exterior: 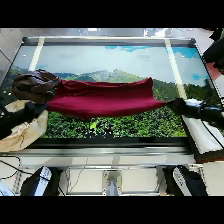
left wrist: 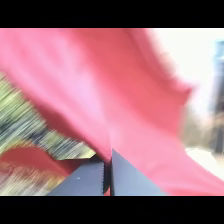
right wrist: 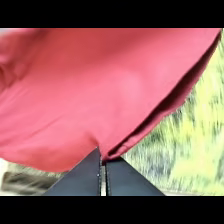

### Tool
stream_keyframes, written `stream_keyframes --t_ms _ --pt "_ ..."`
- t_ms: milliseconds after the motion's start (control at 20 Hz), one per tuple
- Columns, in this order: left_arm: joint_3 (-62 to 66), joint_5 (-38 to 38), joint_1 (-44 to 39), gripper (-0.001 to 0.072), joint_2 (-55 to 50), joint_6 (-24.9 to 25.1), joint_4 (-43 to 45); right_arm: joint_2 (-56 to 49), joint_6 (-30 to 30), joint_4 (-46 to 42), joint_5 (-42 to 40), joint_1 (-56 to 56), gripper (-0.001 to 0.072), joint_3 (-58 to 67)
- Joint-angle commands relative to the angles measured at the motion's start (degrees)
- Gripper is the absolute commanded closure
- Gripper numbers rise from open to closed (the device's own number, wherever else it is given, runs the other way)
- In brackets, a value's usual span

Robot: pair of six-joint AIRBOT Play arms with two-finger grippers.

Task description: Fold the shirts.

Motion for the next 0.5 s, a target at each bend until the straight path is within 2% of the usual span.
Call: stream_keyframes --t_ms 0,100,250,450 --pt "8.68 -2.78 3.54 0.0693 16.2 -1.03 -14.1 9.99 -0.61 -9.27 5.03 0.04 0.0701 17.05" --pt "18.03 -2.86 4.72 0.0693 20.28 -6.6 -11.17 14.05 0.26 -14.69 5.25 0.04 0.0703 26.6" --pt "36.3 -3.06 -2.69 0.0693 17.11 -8.63 -2.4 15.74 1.14 -27.06 7.87 0.04 0.0704 41.7" --pt "60.5 -3.04 -18.45 0.0692 11.06 -17.18 26.77 14.14 1.16 -39.12 12.59 0.04 0.0706 56.87"
